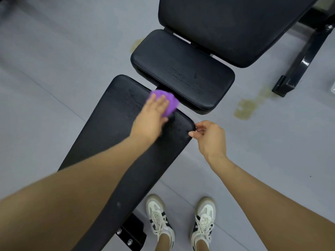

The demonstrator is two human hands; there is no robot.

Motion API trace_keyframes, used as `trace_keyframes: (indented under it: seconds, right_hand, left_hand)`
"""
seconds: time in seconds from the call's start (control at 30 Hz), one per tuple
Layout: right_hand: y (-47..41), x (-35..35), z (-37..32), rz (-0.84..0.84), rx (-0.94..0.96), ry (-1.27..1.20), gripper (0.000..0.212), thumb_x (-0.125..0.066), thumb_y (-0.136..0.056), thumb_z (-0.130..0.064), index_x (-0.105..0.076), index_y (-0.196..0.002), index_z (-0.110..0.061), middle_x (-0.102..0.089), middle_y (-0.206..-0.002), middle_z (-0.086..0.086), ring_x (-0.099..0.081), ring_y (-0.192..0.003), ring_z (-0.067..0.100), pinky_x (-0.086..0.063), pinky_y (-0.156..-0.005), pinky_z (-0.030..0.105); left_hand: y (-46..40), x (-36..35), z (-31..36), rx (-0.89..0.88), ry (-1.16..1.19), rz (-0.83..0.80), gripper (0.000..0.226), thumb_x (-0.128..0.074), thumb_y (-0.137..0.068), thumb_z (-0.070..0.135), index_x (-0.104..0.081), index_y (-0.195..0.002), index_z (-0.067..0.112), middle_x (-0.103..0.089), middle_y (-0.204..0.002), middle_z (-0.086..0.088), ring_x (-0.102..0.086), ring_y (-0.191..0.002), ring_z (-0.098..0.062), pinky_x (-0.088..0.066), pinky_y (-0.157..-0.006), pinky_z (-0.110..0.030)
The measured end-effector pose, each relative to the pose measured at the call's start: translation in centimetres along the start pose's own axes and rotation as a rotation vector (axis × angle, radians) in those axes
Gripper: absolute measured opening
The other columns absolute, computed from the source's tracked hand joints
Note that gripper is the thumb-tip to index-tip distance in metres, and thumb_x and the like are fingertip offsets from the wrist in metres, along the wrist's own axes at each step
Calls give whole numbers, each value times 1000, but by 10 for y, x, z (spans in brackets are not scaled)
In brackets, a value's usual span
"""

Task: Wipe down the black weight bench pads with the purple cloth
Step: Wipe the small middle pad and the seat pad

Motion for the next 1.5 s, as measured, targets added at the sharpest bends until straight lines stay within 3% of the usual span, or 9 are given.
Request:
trace_keyframes:
  seconds: [0.13,0.43,0.63,0.83,0.93,1.0,1.17,1.37,1.5]
  right_hand:
    - [-3,0,2,-30,1,-5,26,-71,-81,-12,-66,-106,-7,-61,-85,1,-61,-85,22,-50,-84,36]
    - [1,4,10,-78,-19,-40,31,-71,-80,-8,-64,-110,-3,-63,-91,6,-62,-90,22,-47,-83,29]
    - [-4,0,0,-77,28,-43,32,-67,-82,-2,-62,-113,-6,-63,-97,5,-62,-93,23,-48,-90,33]
    - [-2,10,5,-49,29,26,28,-63,-85,-4,-64,-113,-6,-66,-102,10,-63,-93,23,-50,-86,31]
    - [-5,7,-4,-28,67,29,28,-65,-84,-5,-63,-111,-6,-65,-103,11,-61,-96,26,-48,-89,36]
    - [-7,1,-13,-28,109,35,32,-66,-83,-6,-61,-115,-6,-62,-110,11,-59,-101,25,-47,-93,38]
    - [-9,-7,-30,-39,214,157,39,-63,-86,-6,-56,-125,-9,-52,-121,6,-56,-108,23,-47,-94,38]
    - [-5,-20,-52,-52,296,326,38,-49,-87,0,-56,-122,-11,-49,-122,6,-48,-112,24,-46,-90,39]
    - [-6,-35,-70,-58,412,434,36,-52,-85,2,-55,-120,-8,-46,-119,6,-44,-111,24,-46,-87,39]
  left_hand:
    - [-2,7,3,263,70,156,51,-46,-96,13,-31,-145,12,-22,-155,-1,-7,-146,-21,-15,-115,-28]
    - [33,-23,40,-118,-23,-40,57,-46,-96,23,-23,-147,18,-18,-156,4,-4,-146,-16,-3,-116,-22]
    - [22,-8,23,281,97,184,52,-47,-96,15,-31,-145,17,-21,-156,3,-6,-146,-17,-17,-114,-26]
    - [65,-52,63,2,49,-2,67,-72,-78,7,-44,-138,14,-42,-146,0,-29,-140,-24,-49,-97,-37]
    - [46,-32,43,-93,7,-5,56,-54,-93,26,-32,-145,20,-25,-154,5,-12,-145,-16,-23,-116,-29]
    - [27,-9,9,72,20,31,55,-49,-95,27,-28,-146,18,-21,-156,3,-6,-146,-17,-10,-116,-27]
    - [35,-10,1,269,81,211,53,-49,-95,16,-32,-144,11,-25,-154,-5,-11,-145,-24,-8,-116,-26]
    - [76,-49,25,42,55,62,65,-78,-71,12,-53,-131,9,-52,-138,-6,-39,-134,-30,-55,-85,-39]
    - [37,-21,-22,200,26,160,57,-51,-94,18,-28,-146,13,-22,-155,-4,-8,-145,-27,-18,-116,-31]
Point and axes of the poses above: each hand's wrist, its own y-axis away from the middle knuckle, its own x-axis out of the back of the hand, z = x × y, the point moved 7 cm from there along -y, towards the middle knuckle
